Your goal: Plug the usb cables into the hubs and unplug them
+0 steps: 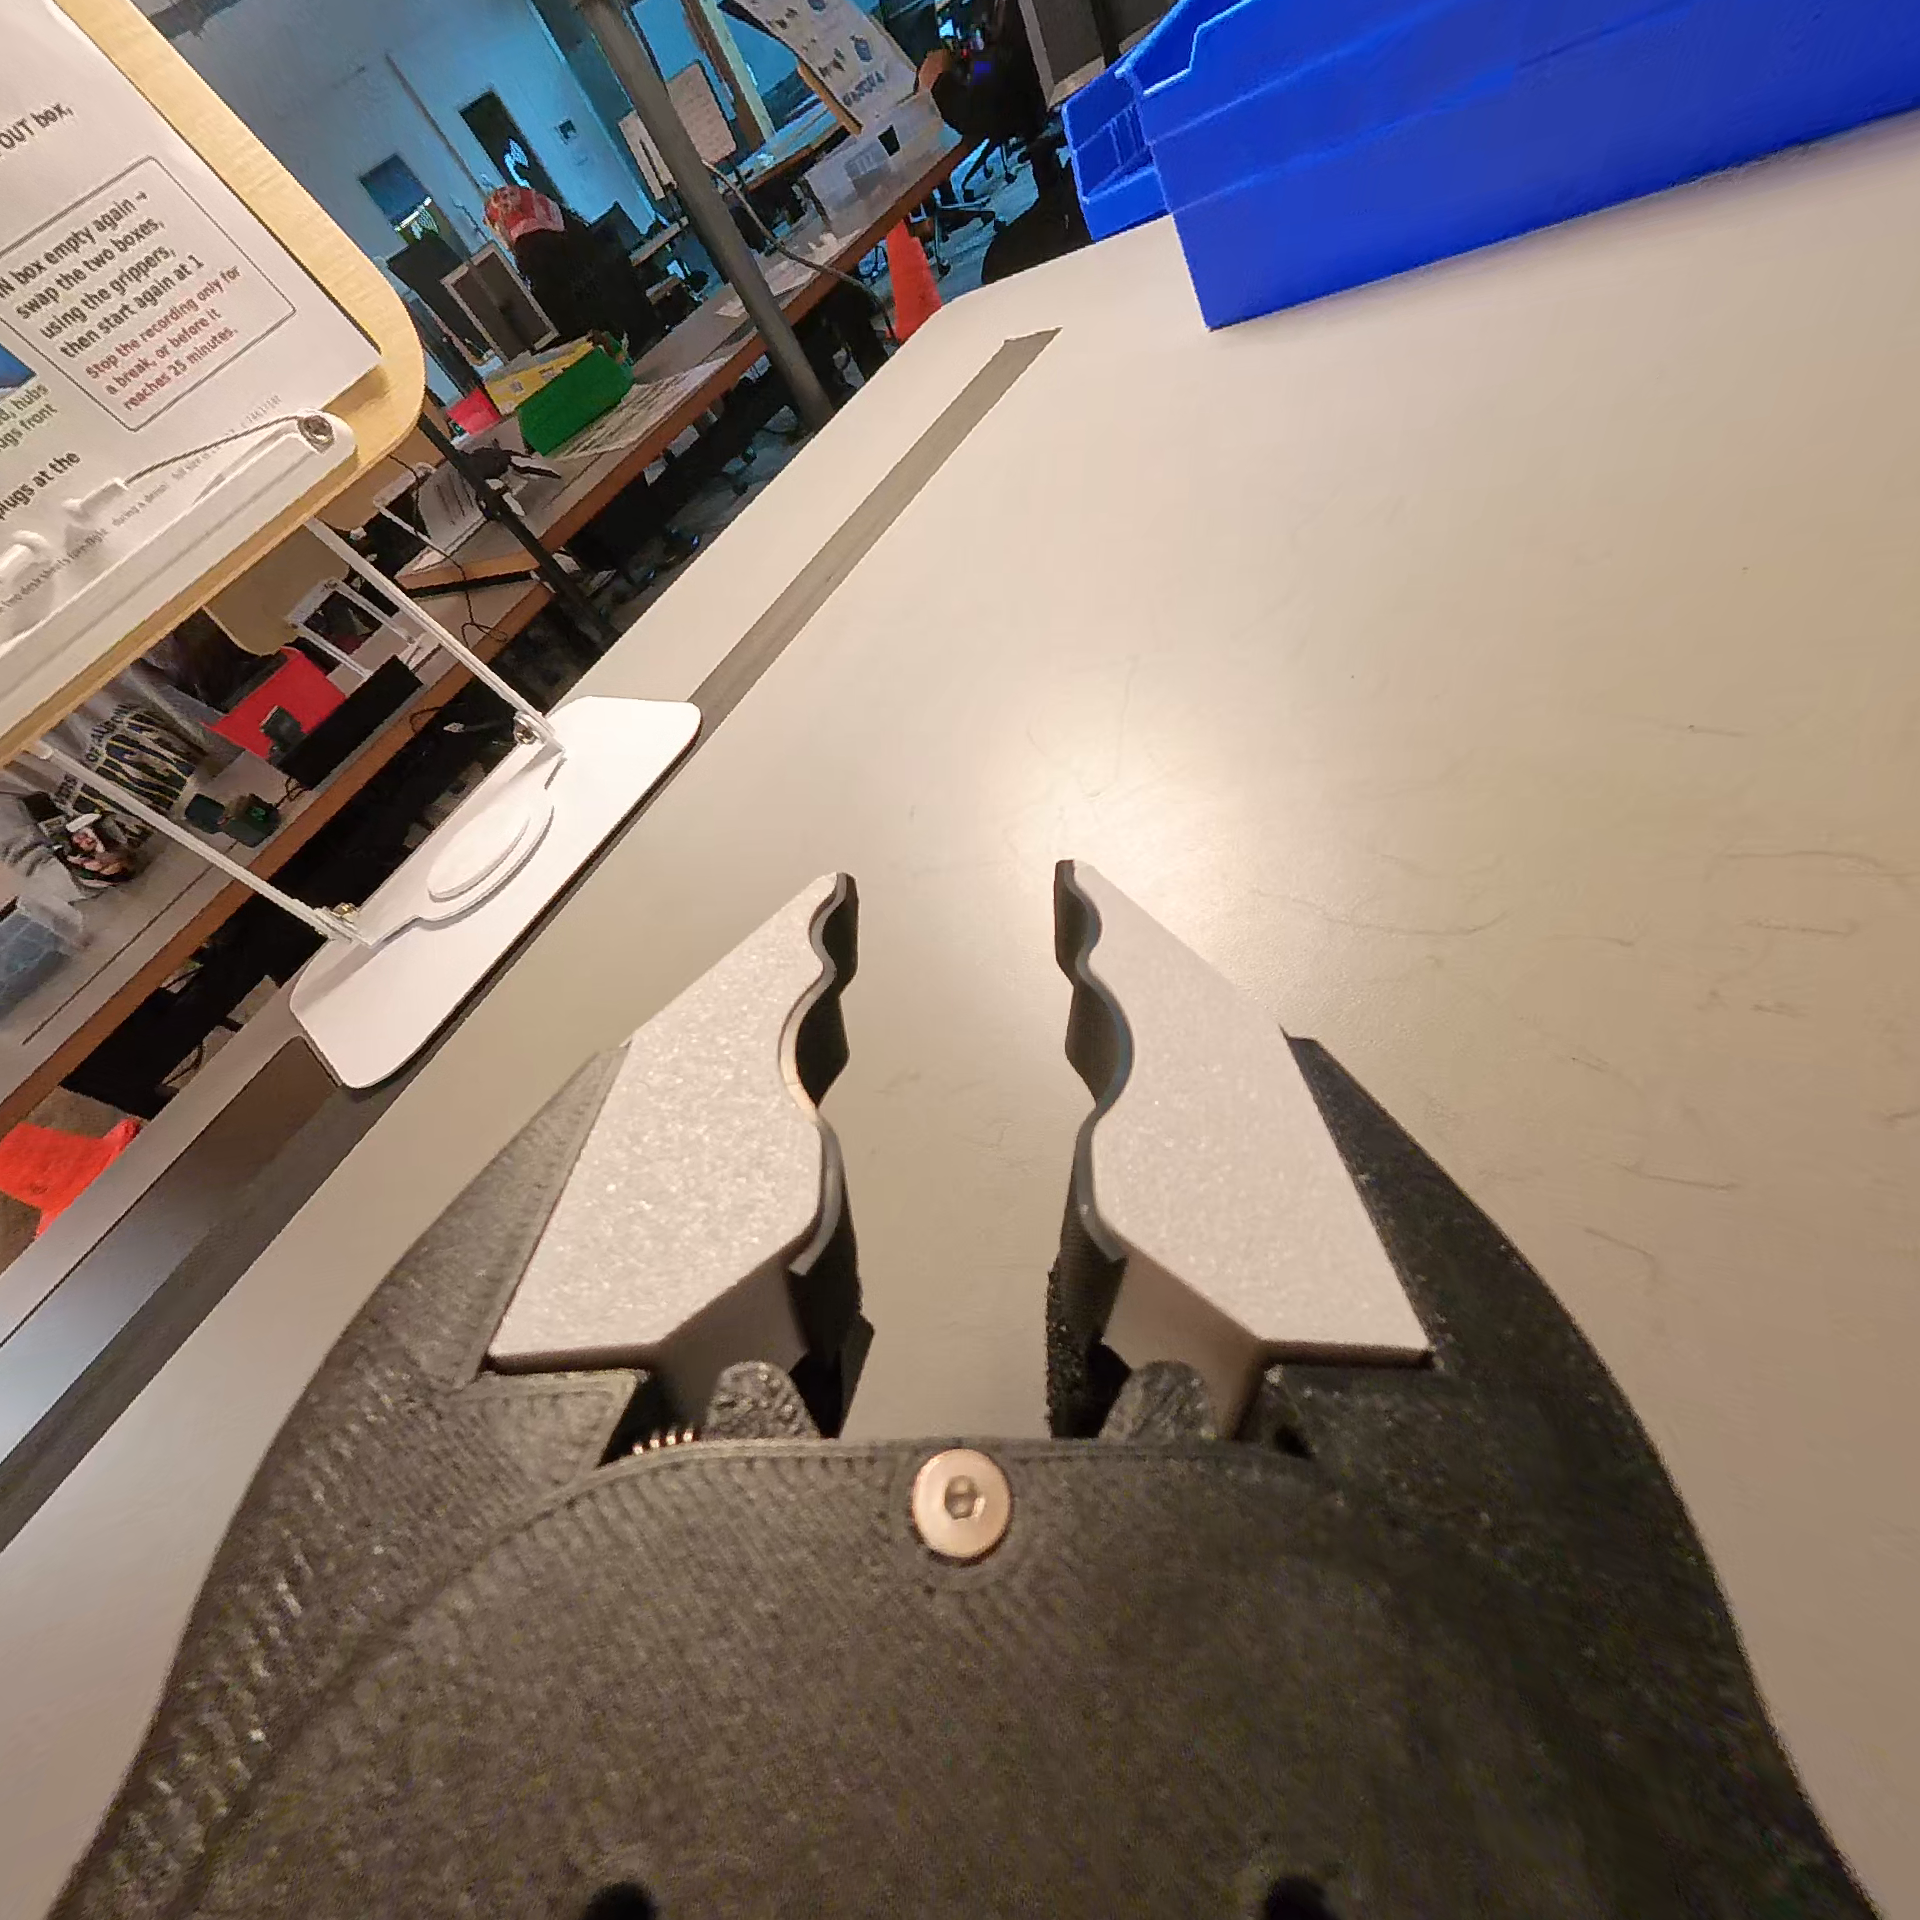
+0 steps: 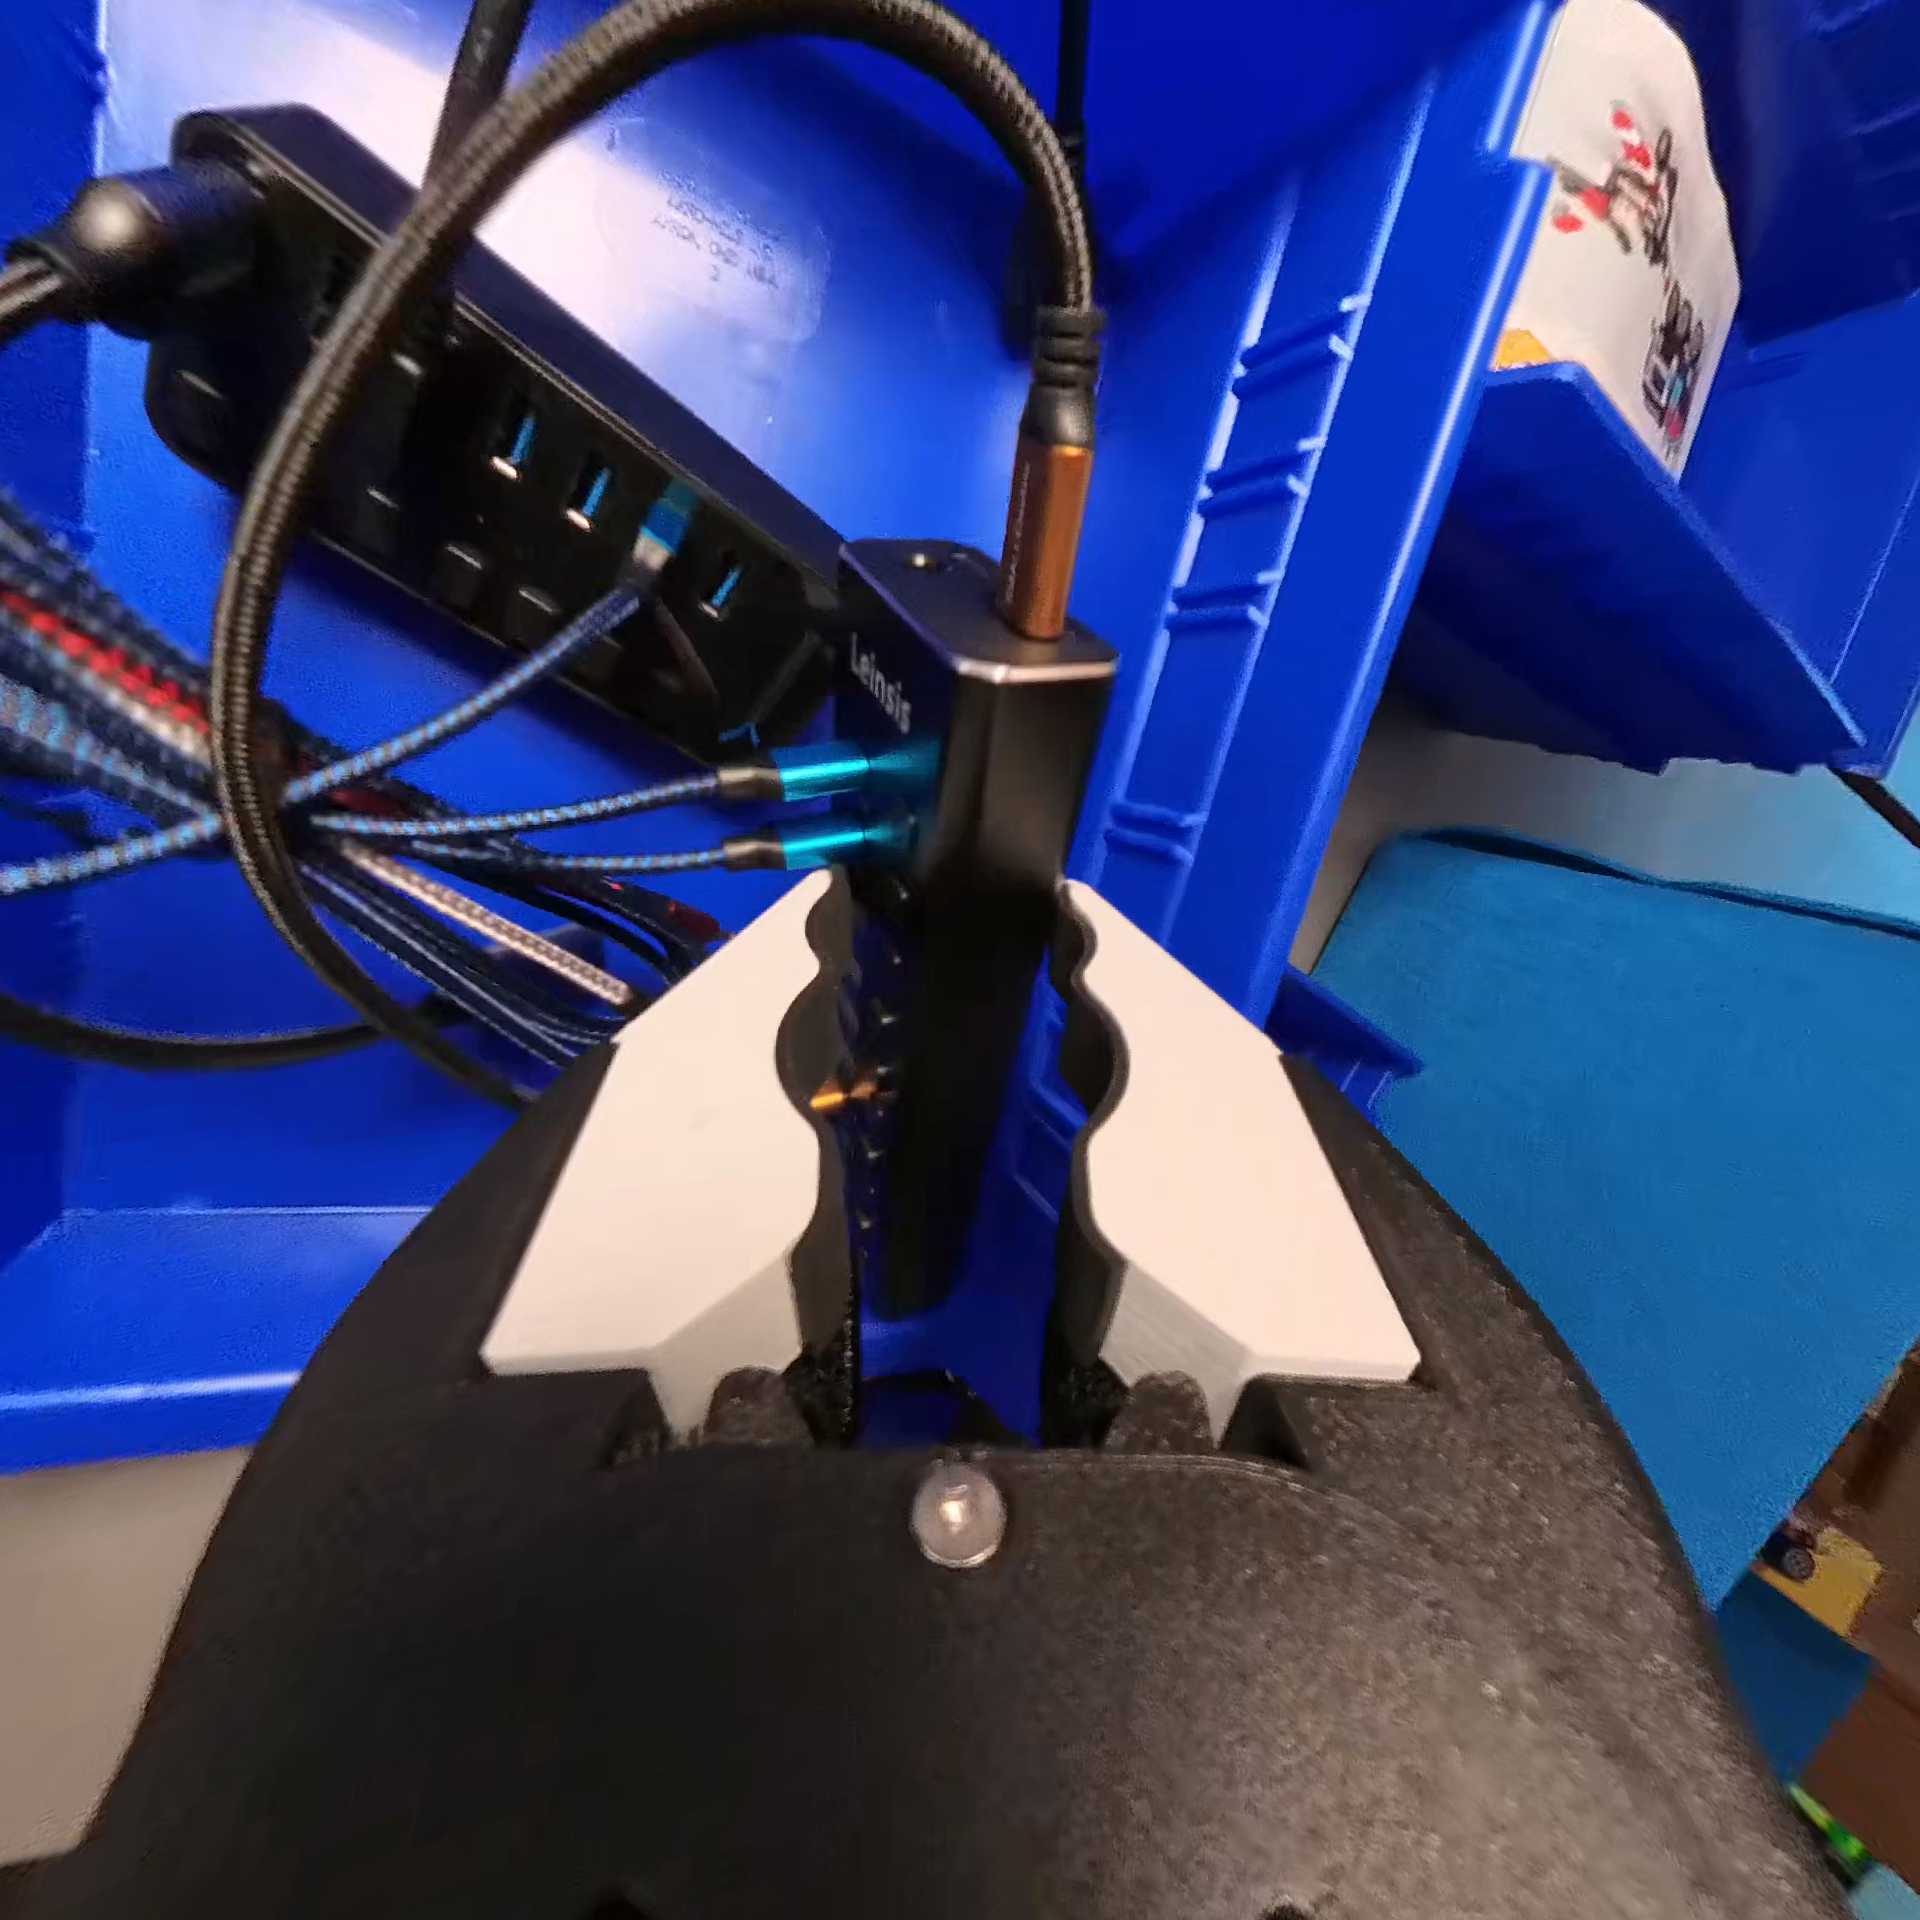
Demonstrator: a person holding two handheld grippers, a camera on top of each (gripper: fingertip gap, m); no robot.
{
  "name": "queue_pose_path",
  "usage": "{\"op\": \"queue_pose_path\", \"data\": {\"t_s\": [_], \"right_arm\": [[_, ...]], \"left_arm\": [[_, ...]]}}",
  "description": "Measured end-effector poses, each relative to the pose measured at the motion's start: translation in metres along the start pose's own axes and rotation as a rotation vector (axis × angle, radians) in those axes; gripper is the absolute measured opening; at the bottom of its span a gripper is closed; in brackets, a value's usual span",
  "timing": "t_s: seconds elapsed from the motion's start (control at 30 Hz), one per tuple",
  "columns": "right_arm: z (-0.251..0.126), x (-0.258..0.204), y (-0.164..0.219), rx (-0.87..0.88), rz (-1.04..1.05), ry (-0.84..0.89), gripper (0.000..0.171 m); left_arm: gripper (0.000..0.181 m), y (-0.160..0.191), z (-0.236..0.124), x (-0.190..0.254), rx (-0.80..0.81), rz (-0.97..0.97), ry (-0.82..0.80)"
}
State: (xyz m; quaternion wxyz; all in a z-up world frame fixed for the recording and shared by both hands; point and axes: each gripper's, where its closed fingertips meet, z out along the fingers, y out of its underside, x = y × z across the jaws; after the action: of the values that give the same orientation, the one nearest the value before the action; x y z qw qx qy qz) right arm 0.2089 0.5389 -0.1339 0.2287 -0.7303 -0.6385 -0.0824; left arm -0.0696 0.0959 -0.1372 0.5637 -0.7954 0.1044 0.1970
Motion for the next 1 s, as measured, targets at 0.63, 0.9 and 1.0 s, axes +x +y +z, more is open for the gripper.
{"op": "queue_pose_path", "data": {"t_s": [0.63, 0.9, 1.0], "right_arm": [[-0.106, -0.068, 0.023, 0.641, 0.211, -0.101, 0.049], [-0.122, -0.157, 0.033, 0.920, 0.215, -0.278, 0.066], [-0.101, -0.163, 0.032, 0.896, 0.203, -0.223, 0.073]], "left_arm": [[0.046, 0.002, -0.012, 0.010, -0.012, -0.171, 0.152], [0.058, 0.022, -0.058, 0.001, -0.049, -0.348, 0.098], [0.062, 0.034, -0.090, -0.015, -0.048, -0.386, -0.026]]}}
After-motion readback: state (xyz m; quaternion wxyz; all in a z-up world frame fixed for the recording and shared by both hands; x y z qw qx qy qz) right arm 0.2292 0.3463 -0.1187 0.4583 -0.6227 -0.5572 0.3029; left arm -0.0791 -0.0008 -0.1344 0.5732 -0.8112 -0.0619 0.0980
